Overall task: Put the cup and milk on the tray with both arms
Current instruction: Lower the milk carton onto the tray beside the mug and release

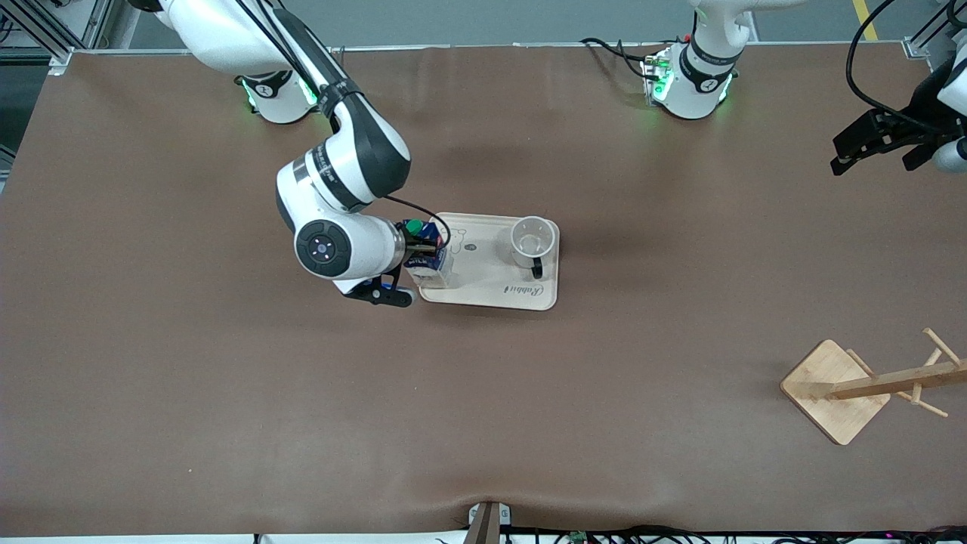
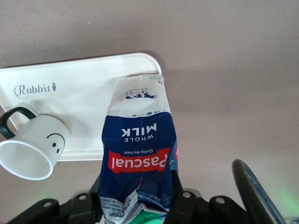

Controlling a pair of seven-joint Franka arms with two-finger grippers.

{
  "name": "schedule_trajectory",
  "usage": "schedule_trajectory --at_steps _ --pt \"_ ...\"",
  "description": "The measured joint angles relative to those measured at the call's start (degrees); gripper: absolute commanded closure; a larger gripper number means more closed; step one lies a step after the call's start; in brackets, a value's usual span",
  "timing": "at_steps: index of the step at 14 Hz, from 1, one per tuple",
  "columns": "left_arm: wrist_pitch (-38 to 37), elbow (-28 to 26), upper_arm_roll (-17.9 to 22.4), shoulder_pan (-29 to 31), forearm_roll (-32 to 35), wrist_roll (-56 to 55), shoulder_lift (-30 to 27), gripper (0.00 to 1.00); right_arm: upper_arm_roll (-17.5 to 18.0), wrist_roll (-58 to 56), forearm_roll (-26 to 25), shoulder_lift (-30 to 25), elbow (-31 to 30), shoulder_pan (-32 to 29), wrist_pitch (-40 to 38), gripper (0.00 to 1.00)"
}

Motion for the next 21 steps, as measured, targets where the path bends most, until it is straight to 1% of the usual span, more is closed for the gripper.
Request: schedule_trajectory --at_steps 2,4,5,6,7,10,16,18,21 --pt "-0.36 0.00 0.03 0.00 0.00 0.00 0.00 0.00 0.00 0.99 1.29 0.21 0.01 0.42 0.06 1.00" --pt "-0.42 0.00 0.03 0.00 0.00 0.00 0.00 0.00 0.02 1.24 1.31 0.33 -0.01 0.64 0.01 1.00" --pt "-0.43 0.00 0.03 0.00 0.00 0.00 0.00 0.00 0.02 1.27 1.25 0.68 -0.02 1.21 0.01 0.69" --pt "-0.43 0.00 0.03 0.00 0.00 0.00 0.00 0.00 0.00 1.39 0.88 1.19 -0.03 1.99 0.28 0.26" --pt "-0.44 0.00 0.03 0.00 0.00 0.00 0.00 0.00 -0.03 1.72 0.17 1.43 0.21 2.68 0.76 0.00" --pt "-0.45 0.00 0.03 0.00 0.00 0.00 0.00 0.00 -0.08 1.97 -1.85 1.42 0.53 3.23 1.67 0.00" --pt "-0.45 0.00 0.02 -0.02 0.00 0.00 0.00 0.00 -0.51 1.95 -2.11 1.76 1.38 3.18 2.33 0.00" --pt "-0.45 0.00 0.02 -0.02 0.00 0.00 0.00 0.00 -0.84 1.95 -2.11 1.73 3.63 2.88 0.05 0.00" --pt "-0.74 -0.01 -0.01 -0.03 0.00 0.00 0.00 0.00 -1.37 1.95 -2.11 1.52 9.80 1.53 -5.76 0.00"
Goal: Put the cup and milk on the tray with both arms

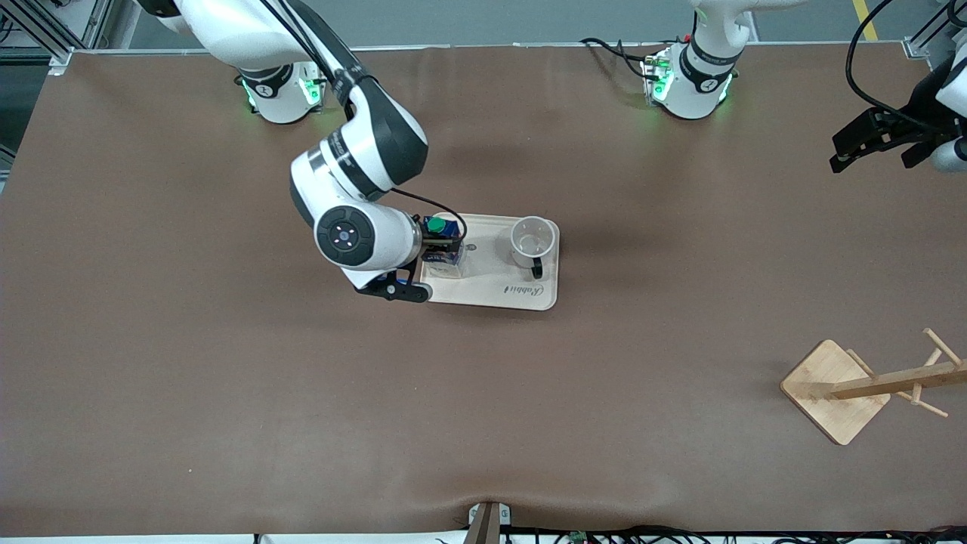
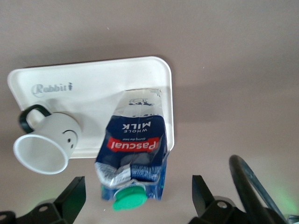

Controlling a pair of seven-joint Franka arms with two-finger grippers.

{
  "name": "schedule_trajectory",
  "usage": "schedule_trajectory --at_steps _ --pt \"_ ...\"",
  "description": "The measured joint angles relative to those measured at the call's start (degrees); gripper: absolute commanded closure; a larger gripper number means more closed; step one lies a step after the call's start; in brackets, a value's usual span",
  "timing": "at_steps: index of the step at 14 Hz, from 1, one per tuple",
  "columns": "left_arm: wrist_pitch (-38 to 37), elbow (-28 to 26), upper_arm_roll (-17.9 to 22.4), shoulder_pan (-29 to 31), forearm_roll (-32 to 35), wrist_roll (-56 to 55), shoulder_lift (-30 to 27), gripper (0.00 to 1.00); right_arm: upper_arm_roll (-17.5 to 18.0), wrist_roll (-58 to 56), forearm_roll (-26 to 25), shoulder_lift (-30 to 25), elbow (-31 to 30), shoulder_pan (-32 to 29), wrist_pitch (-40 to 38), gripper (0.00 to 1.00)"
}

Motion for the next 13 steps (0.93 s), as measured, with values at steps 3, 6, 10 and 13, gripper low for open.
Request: schedule_trajectory --at_steps 3,6,10,13 --pt "-0.06 0.00 -0.02 0.00 0.00 0.00 0.00 0.00 -0.10 -0.49 -0.05 -1.08 4.33 -3.21 -3.71 0.00" --pt "-0.12 0.00 -0.03 -0.01 0.00 0.00 0.00 0.00 -0.36 -8.05 -0.91 -2.38 5.49 -6.85 -4.02 0.00" --pt "-0.16 0.00 -0.09 -0.02 0.00 0.00 0.00 0.00 -1.01 -13.98 -3.36 -2.73 7.09 -13.60 -4.49 0.00" --pt "-0.17 -0.01 -0.09 -0.02 0.00 0.00 0.00 0.00 -1.28 -18.34 -4.24 -4.18 7.54 -19.10 -5.24 0.00"
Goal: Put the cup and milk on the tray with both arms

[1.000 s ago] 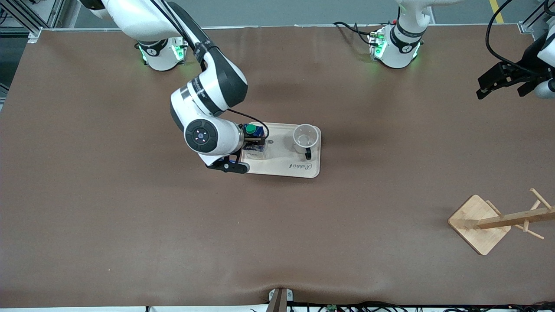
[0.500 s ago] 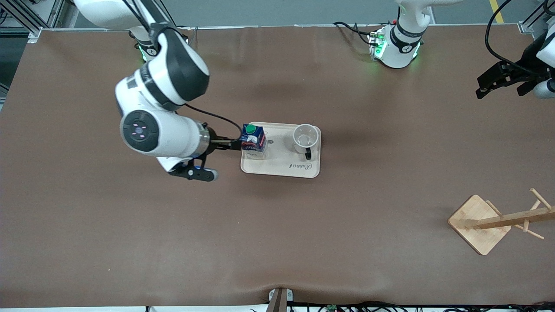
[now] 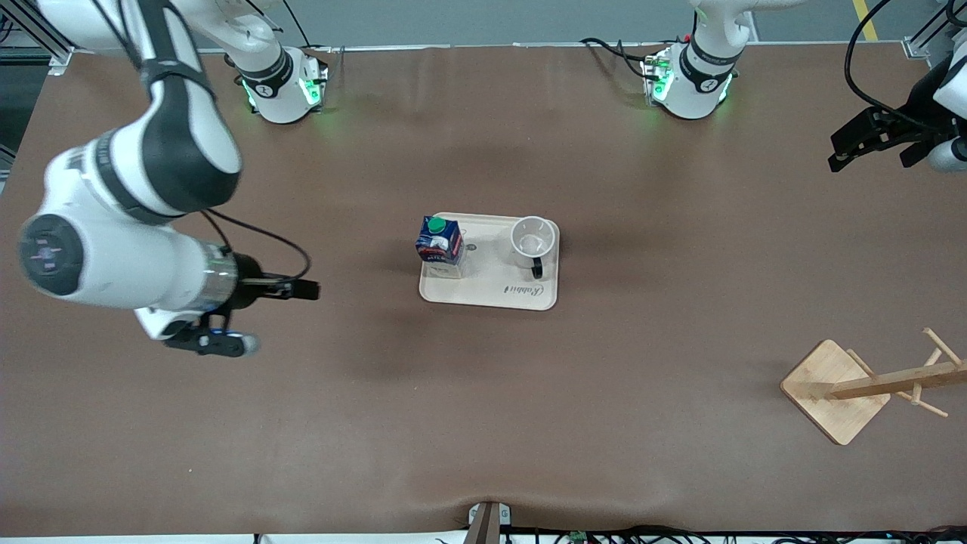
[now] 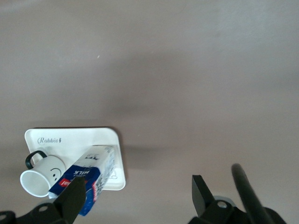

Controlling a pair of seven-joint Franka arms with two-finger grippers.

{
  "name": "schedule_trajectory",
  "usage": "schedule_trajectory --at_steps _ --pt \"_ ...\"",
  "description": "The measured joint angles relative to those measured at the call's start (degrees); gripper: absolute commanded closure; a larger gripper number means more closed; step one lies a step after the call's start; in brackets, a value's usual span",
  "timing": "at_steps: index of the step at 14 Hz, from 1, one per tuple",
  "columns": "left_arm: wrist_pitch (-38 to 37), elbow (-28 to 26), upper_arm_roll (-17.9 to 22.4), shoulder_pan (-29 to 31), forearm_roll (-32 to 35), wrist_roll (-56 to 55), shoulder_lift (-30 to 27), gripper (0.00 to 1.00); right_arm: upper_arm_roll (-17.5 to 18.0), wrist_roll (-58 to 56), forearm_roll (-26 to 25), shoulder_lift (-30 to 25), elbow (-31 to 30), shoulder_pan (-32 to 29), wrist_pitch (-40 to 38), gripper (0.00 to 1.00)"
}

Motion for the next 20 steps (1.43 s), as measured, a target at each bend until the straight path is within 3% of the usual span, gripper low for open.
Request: schedule_trajectory --at_steps 4,8,14,20 --pt "-0.01 0.00 -0.03 -0.02 0.00 0.00 0.00 0.00 -0.63 -9.67 -5.32 -5.30 -1.87 -6.02 -0.94 0.00" --pt "-0.03 -0.01 -0.03 -0.02 0.00 0.00 0.00 0.00 -0.66 -16.08 -12.94 -14.11 -9.49 -8.20 -0.55 0.00" --pt "-0.05 0.07 -0.03 -0.01 0.00 0.00 0.00 0.00 -0.69 -19.65 -13.27 -25.78 -20.99 -10.05 -1.91 0.00" --pt "-0.04 0.23 -0.03 -0.01 0.00 0.00 -0.01 0.00 -0.56 -19.96 -13.13 -25.99 -18.83 -11.14 -0.57 0.00"
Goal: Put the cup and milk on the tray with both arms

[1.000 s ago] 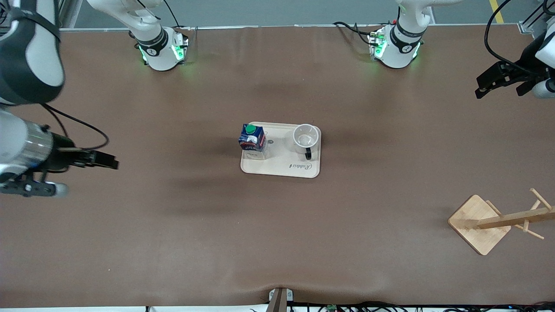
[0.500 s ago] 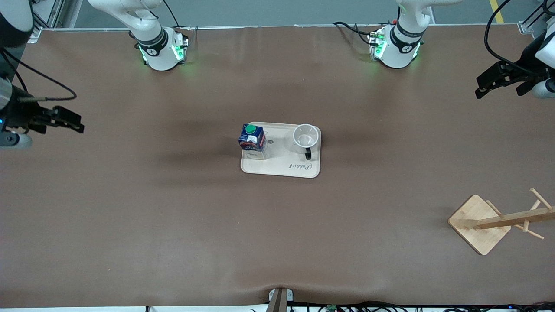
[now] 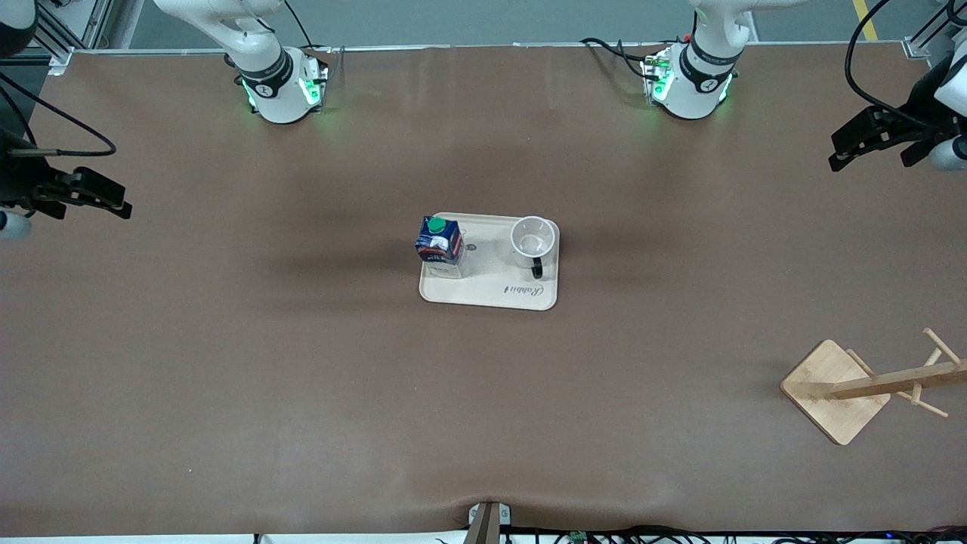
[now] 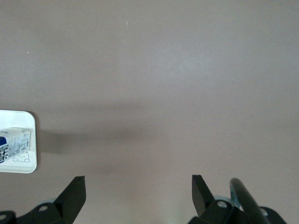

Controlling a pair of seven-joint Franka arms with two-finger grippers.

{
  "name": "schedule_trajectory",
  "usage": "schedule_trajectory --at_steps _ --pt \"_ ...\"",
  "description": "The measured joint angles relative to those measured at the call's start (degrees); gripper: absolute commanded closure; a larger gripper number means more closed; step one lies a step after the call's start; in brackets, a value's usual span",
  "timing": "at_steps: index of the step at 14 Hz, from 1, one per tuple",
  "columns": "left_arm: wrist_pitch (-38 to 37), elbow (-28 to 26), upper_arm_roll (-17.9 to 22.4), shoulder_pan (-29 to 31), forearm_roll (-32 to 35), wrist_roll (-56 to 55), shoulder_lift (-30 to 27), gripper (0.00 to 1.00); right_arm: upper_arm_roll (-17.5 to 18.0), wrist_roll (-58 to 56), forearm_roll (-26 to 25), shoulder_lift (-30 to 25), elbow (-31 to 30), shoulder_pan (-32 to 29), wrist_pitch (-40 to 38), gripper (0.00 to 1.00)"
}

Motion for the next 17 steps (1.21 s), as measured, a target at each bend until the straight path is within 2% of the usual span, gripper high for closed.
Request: schedule_trajectory --at_steps 4,8,11,17 --pt "0.00 0.00 0.00 -0.01 0.00 0.00 0.00 0.00 -0.11 0.00 -0.06 0.30 0.92 -0.95 -0.44 0.00" --pt "0.00 0.00 -0.03 -0.04 0.00 0.05 0.00 0.00 -0.07 0.01 -0.06 0.37 4.97 -1.21 -2.03 0.00" --pt "0.08 0.54 -0.04 -0.01 0.00 0.09 0.10 0.00 -0.17 0.01 -0.06 0.48 5.13 -1.98 -6.14 0.00" --pt "0.08 2.37 -0.04 -0.03 0.00 0.09 1.19 0.00 -0.20 0.01 -0.10 0.59 5.15 -2.69 -6.40 0.00"
